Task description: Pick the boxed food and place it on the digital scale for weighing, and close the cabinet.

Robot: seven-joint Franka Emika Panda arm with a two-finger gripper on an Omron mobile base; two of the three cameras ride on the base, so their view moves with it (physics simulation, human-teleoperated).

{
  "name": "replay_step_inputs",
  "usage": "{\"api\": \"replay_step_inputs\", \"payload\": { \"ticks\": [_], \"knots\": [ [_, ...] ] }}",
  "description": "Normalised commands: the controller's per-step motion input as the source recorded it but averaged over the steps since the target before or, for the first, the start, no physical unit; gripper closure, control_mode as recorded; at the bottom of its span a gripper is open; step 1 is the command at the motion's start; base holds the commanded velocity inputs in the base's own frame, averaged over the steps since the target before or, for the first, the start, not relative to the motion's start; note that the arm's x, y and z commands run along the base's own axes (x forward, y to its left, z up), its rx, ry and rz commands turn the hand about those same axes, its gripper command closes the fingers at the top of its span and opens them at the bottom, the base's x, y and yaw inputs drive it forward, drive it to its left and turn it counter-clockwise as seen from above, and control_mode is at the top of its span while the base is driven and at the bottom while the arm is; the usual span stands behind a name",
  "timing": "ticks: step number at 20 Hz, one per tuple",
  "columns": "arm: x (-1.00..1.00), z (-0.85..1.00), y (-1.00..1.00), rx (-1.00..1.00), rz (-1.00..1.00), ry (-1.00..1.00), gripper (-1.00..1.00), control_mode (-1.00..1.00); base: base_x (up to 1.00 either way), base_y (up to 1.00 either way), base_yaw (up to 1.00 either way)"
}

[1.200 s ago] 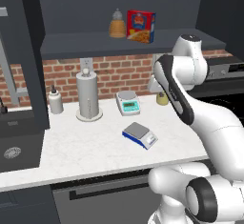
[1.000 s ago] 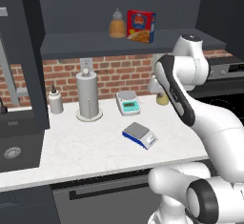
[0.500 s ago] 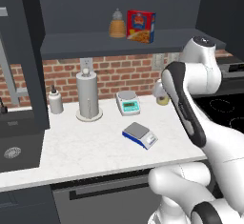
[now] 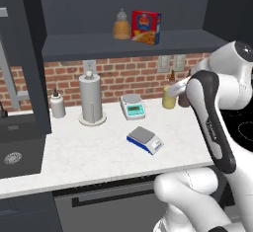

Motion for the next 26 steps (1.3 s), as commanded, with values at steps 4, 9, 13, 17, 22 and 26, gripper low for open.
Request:
{"api": "replay_step_inputs", "payload": {
  "ticks": [4, 9, 13, 17, 22, 26],
  "knots": [
    [0.00, 0.63, 0.00, 0.00, 0.17, -0.16, -1.00, -1.00, 0.00, 0.00, 0.00],
    [0.00, 0.61, 0.00, 0.00, 0.07, -0.07, -1.00, -1.00, 0.00, 0.00, 0.00],
    [0.00, 0.67, -0.04, 0.00, 0.00, -0.08, -1.00, -1.00, 0.00, 0.00, 0.00],
    [0.00, 0.54, -0.02, 0.02, 0.00, -0.04, -1.00, -1.00, 0.00, 0.00, 0.00],
    [0.13, 0.29, -0.03, 0.05, 0.00, -0.15, -1.00, -1.00, 0.00, 0.00, 0.00],
    [0.26, 0.08, -0.09, 0.07, 0.00, -0.27, -1.00, -1.00, 0.00, 0.00, 0.00]
  ]
}}
